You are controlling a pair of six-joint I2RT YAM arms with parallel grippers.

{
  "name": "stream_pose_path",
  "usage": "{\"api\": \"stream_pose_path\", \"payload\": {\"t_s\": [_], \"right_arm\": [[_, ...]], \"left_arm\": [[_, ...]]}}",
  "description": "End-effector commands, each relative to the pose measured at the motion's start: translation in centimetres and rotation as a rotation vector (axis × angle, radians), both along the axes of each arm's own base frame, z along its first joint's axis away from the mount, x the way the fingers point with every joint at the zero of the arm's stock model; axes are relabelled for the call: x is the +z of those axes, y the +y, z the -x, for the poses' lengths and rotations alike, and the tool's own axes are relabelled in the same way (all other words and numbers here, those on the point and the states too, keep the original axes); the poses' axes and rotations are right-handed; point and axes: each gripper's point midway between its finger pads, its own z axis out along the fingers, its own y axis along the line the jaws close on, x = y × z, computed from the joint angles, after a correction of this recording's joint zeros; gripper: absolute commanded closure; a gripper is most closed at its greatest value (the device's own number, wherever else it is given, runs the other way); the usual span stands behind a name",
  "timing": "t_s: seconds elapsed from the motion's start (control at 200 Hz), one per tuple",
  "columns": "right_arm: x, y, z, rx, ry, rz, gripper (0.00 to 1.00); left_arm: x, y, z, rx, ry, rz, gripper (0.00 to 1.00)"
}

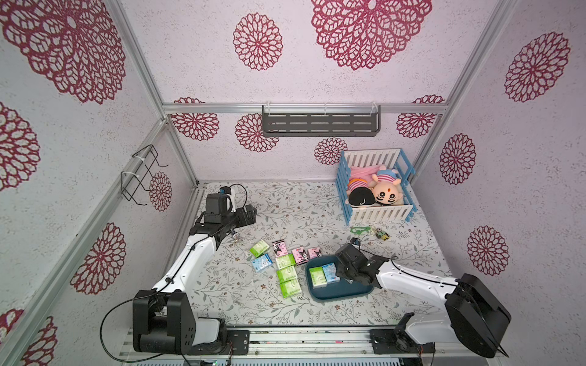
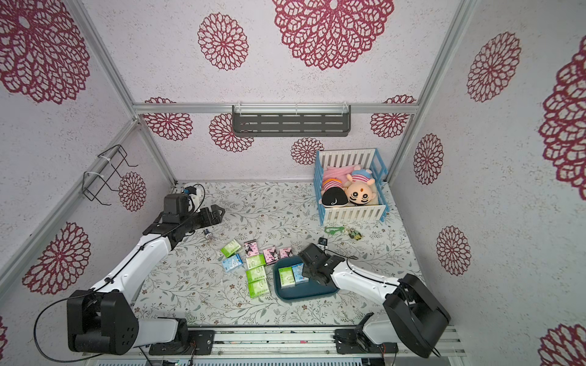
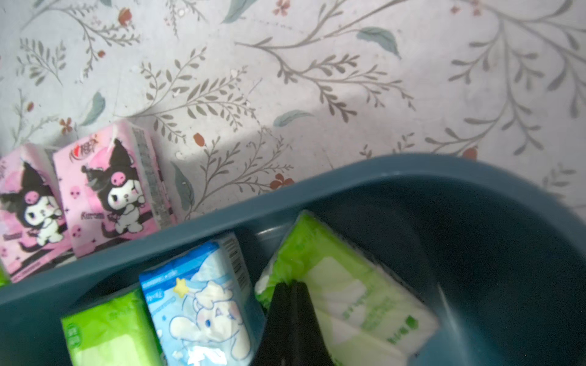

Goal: Put the pocket tissues into the storage box
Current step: Adjust the pocket tissues in the storage box.

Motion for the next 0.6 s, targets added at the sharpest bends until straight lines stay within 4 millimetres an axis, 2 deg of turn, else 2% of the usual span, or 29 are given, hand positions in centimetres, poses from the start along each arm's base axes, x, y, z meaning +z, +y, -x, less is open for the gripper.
{"api": "stream_pose_path", "payload": {"t_s": [0.0, 0.14, 0.47, 0.53, 0.595], "right_arm": [[1.1, -0.4, -0.3, -0.124, -0.045, -0.119, 1.0], [1.5, -0.3, -0.4, -0.177, -0.072, -0.188, 1.0], [3.2, 1.5, -2.6, -0.205, -0.145, -0.297, 1.0], [3.5, 2.0, -2.8, -0.198, -0.155, -0.323, 0.74], [3.9, 2.2, -2.9, -0.195, -0.164, -0.339, 0.59]], "left_arm": [[0.7, 0.1, -0.1, 0.001, -0.027, 0.002, 0.03], [0.8, 0.1, -0.1, 0.003, -0.03, 0.004, 0.03], [0.9, 0.1, -0.1, 0.001, -0.034, 0.005, 0.03], [1.0, 0.1, -0.1, 0.001, -0.036, 0.005, 0.03], [1.0, 0.1, -0.1, 0.001, -0.037, 0.005, 0.03]]}}
